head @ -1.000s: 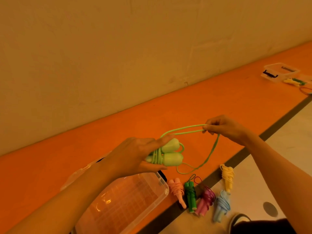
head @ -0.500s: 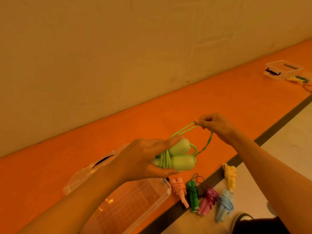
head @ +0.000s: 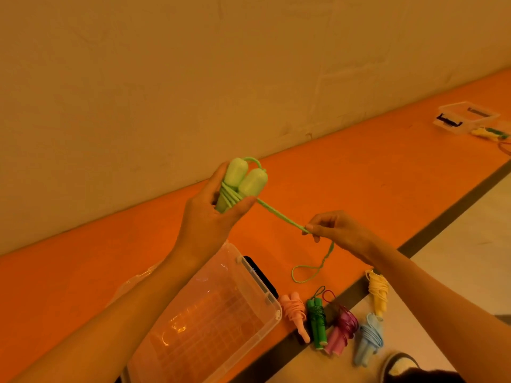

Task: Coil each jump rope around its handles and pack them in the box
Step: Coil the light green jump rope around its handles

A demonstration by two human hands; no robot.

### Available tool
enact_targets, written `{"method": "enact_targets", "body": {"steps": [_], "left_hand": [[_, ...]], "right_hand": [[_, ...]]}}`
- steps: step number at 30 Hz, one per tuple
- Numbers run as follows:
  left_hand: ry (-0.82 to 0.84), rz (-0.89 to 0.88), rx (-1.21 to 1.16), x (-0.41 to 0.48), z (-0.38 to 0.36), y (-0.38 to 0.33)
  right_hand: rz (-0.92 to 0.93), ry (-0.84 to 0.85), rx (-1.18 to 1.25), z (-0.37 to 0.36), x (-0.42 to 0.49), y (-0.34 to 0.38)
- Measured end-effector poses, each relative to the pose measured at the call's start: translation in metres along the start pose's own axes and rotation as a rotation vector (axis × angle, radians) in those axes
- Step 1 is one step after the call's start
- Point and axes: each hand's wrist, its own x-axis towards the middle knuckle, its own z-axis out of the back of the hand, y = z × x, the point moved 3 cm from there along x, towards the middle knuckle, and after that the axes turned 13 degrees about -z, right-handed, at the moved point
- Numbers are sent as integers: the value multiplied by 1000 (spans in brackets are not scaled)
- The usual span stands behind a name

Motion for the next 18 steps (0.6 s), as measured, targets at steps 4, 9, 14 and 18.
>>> {"method": "enact_targets", "body": {"steps": [4, 9, 14, 18], "left_hand": [[-22, 34, 93, 6, 6, 6], [34, 105, 264, 3, 6, 29], [213, 72, 590, -6, -5, 28], [465, -45, 720, -13, -16, 25]], "right_hand": [[128, 124, -253, -30, -20, 19], [386, 168, -546, -56, -52, 44], [400, 171, -300, -26, -79, 79], [401, 95, -206, 2, -84, 88]]}}
